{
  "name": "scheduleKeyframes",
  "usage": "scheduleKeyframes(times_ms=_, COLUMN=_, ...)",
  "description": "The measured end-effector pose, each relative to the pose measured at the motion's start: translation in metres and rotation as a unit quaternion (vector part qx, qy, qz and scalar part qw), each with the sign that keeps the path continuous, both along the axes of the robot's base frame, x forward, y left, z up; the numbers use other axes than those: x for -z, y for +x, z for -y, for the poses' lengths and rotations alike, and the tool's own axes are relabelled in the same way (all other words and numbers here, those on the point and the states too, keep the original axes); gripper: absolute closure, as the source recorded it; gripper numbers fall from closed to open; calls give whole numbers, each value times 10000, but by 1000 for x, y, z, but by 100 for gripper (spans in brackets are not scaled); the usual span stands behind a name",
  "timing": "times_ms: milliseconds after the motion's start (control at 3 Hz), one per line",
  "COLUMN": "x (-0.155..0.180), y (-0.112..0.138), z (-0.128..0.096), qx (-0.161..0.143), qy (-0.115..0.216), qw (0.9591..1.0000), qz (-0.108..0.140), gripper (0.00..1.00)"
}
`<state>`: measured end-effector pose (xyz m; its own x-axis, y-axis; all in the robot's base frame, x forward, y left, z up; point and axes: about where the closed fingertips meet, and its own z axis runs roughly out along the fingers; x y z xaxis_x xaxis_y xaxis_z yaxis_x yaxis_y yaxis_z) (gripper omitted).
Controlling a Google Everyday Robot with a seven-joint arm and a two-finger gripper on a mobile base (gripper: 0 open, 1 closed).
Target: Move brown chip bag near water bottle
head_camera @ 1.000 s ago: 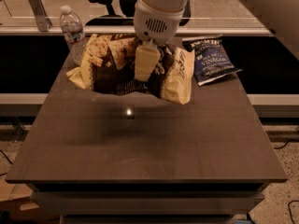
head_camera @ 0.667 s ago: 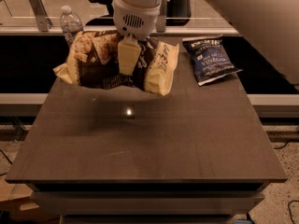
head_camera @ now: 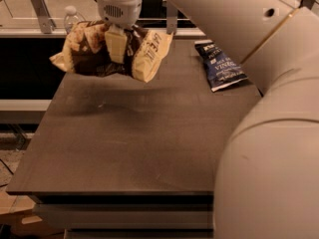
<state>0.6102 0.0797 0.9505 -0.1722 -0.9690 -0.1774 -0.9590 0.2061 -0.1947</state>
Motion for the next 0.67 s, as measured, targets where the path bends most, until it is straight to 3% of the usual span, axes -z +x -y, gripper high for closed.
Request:
scheduleKeyframes(times_ms=333, x=-6, y=37, z=-3, qx=302, qy=-102, qw=9993, qz=197, gripper=100)
scheduleKeyframes(times_ms=667, x=-10, y=72, z=9, qx=634, qy=-131, qw=9973, qz=345, gripper=100)
